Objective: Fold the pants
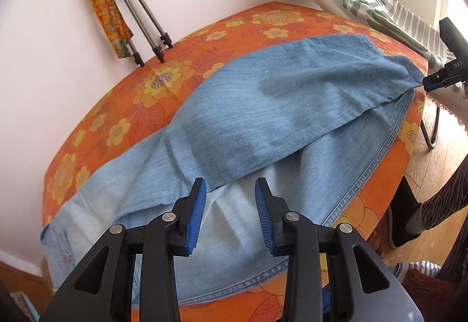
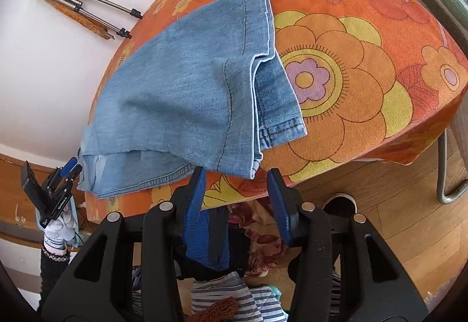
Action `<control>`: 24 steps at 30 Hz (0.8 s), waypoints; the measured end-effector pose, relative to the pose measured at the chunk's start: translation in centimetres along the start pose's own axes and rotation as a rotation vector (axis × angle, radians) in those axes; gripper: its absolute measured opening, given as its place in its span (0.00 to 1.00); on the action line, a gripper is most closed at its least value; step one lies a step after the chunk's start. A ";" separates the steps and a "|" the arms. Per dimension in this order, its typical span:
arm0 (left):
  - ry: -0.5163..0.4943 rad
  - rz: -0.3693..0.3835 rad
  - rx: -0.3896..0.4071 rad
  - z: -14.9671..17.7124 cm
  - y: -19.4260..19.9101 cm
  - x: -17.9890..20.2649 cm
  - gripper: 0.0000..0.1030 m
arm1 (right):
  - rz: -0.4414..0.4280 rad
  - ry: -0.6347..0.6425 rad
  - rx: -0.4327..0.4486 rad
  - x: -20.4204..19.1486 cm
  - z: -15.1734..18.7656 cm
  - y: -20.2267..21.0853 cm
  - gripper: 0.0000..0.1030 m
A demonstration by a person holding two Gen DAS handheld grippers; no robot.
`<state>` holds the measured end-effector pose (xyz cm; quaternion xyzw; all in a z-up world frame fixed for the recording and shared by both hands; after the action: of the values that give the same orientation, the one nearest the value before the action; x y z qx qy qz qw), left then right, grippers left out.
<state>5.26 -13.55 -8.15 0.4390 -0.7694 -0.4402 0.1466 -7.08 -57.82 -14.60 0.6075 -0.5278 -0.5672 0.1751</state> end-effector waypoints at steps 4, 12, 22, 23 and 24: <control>0.045 -0.051 -0.049 1.9 -0.8 -3.2 0.35 | 0.187 0.200 0.083 -4.3 -0.6 1.8 0.44; 0.110 -0.123 -0.069 3.6 -2.6 -7.7 0.35 | 0.105 0.654 0.005 -18.2 -1.4 -2.2 0.44; 0.236 -0.090 -0.105 4.2 -3.6 -13.1 0.40 | 0.124 1.041 -0.185 -28.7 -1.4 -15.5 0.44; 0.245 -0.081 -0.112 4.2 -3.7 -13.4 0.40 | 0.146 1.071 -0.191 -29.1 -1.6 -16.3 0.44; 0.249 -0.076 -0.115 4.2 -3.8 -13.7 0.40 | 0.165 1.096 -0.200 -29.4 -1.7 -16.8 0.44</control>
<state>12.58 -1.07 -11.36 0.5102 -0.7015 -0.4308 0.2490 7.74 -27.40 -12.90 0.7504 -0.3490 -0.2006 0.5243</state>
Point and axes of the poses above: each gripper's, at about its wrist camera, not at the fingertips, and y roughly against the way its jaws point, x to its right, z to its underside, the point moved 2 cm from there along -y, roughly the way its jaws point, and after that the axes turned 9 degrees about y, right-handed, at the moved point
